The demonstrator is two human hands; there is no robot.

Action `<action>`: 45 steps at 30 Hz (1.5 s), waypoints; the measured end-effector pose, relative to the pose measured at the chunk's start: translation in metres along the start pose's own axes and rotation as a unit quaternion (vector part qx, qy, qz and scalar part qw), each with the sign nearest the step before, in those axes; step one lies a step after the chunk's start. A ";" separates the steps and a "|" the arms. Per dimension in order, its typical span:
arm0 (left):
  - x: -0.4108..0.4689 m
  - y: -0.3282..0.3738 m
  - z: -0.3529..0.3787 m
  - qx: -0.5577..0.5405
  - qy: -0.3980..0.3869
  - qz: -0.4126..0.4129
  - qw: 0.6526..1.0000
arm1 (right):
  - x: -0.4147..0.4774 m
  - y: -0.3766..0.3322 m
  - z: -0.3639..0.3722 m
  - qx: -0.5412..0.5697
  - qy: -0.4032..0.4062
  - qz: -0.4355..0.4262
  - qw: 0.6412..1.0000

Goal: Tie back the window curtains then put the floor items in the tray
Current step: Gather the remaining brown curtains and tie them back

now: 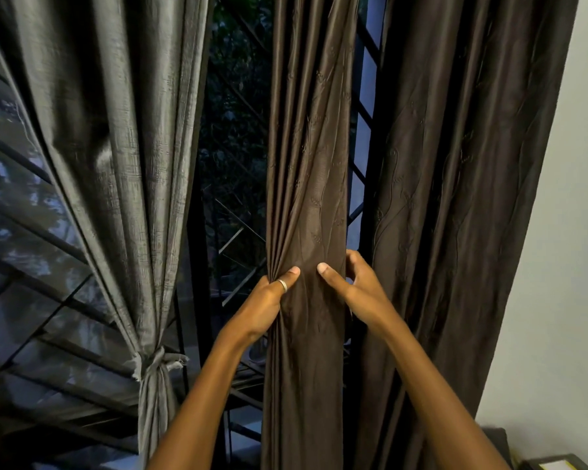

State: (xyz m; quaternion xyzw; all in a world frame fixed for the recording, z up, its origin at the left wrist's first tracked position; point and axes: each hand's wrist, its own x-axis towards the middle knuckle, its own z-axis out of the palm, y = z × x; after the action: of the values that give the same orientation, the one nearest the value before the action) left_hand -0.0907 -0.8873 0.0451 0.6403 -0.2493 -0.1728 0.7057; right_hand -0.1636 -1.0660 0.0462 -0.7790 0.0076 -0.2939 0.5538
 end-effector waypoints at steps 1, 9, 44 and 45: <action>-0.001 0.000 0.000 -0.003 -0.003 0.002 1.000 | 0.002 -0.002 0.000 0.006 -0.013 -0.003 1.000; -0.007 0.005 -0.006 -0.015 -0.019 0.005 1.000 | 0.016 -0.009 -0.001 0.057 -0.079 0.022 0.995; -0.042 -0.040 0.040 0.466 0.260 0.296 0.792 | -0.012 -0.009 0.048 -0.307 0.116 -0.078 0.941; -0.041 -0.044 0.039 0.465 0.233 0.294 0.802 | -0.011 -0.010 0.047 -0.283 0.107 -0.068 0.951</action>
State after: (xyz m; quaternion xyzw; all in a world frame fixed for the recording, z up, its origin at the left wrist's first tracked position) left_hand -0.1430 -0.9011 -0.0017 0.8085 -0.3045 0.3341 0.3769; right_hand -0.1536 -1.0180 0.0398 -0.8665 0.0963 -0.3984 0.2850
